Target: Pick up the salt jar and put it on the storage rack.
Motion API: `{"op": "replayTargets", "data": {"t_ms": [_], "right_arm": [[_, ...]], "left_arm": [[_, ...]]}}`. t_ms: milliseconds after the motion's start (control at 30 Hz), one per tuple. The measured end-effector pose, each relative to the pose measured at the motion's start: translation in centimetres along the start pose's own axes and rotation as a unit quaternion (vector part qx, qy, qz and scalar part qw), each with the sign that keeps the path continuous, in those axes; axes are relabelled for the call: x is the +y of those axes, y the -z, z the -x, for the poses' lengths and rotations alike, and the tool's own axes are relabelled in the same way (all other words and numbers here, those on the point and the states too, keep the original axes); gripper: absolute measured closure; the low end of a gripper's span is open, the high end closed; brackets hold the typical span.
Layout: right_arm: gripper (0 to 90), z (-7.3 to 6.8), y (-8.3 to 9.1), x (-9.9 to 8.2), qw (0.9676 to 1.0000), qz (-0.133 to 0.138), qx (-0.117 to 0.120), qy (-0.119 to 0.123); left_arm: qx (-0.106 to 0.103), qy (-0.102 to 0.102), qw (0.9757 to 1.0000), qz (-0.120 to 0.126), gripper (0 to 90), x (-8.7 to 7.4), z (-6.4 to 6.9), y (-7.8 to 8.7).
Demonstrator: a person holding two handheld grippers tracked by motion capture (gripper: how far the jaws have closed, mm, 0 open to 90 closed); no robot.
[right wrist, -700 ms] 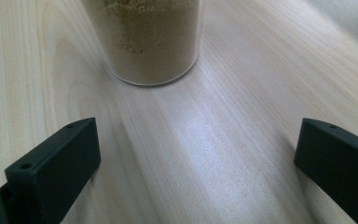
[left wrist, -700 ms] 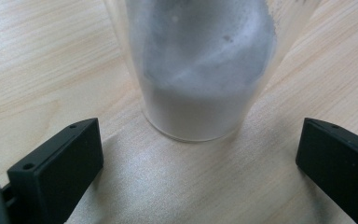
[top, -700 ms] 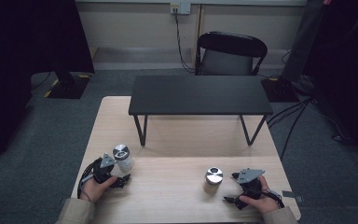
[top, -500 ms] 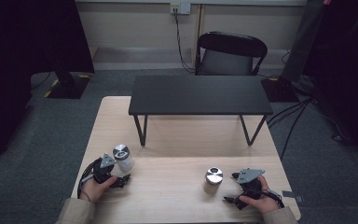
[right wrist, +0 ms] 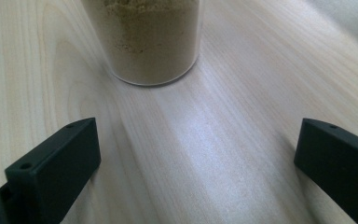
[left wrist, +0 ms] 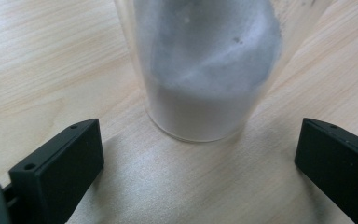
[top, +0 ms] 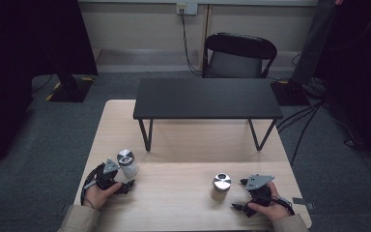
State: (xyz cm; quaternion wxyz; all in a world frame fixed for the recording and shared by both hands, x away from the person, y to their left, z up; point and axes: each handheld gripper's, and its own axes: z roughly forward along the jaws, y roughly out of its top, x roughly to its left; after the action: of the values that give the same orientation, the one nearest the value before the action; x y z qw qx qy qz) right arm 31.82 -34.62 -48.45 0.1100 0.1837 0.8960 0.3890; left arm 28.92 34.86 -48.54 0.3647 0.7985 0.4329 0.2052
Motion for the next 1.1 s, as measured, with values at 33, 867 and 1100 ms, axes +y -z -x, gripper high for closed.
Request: {"op": "replayTargets", "data": {"t_ms": [33,867,1100], "right_arm": [[0.0,0.0,0.0,0.0,1.0,0.0,0.0,0.0],[0.0,0.0,0.0,0.0,1.0,0.0,-0.001,-0.001],[0.0,0.0,0.0,0.0,1.0,0.0,-0.001,-0.001]], "left_arm": [[-0.002,0.005,1.0,0.001,0.9,0.0,-0.1,0.0],[-0.003,0.006,0.9984,0.056,0.9,1.0,-0.1,-0.6],[-0.003,0.003,0.9984,0.057,6.7,1.2,-0.3,-1.0]]}}
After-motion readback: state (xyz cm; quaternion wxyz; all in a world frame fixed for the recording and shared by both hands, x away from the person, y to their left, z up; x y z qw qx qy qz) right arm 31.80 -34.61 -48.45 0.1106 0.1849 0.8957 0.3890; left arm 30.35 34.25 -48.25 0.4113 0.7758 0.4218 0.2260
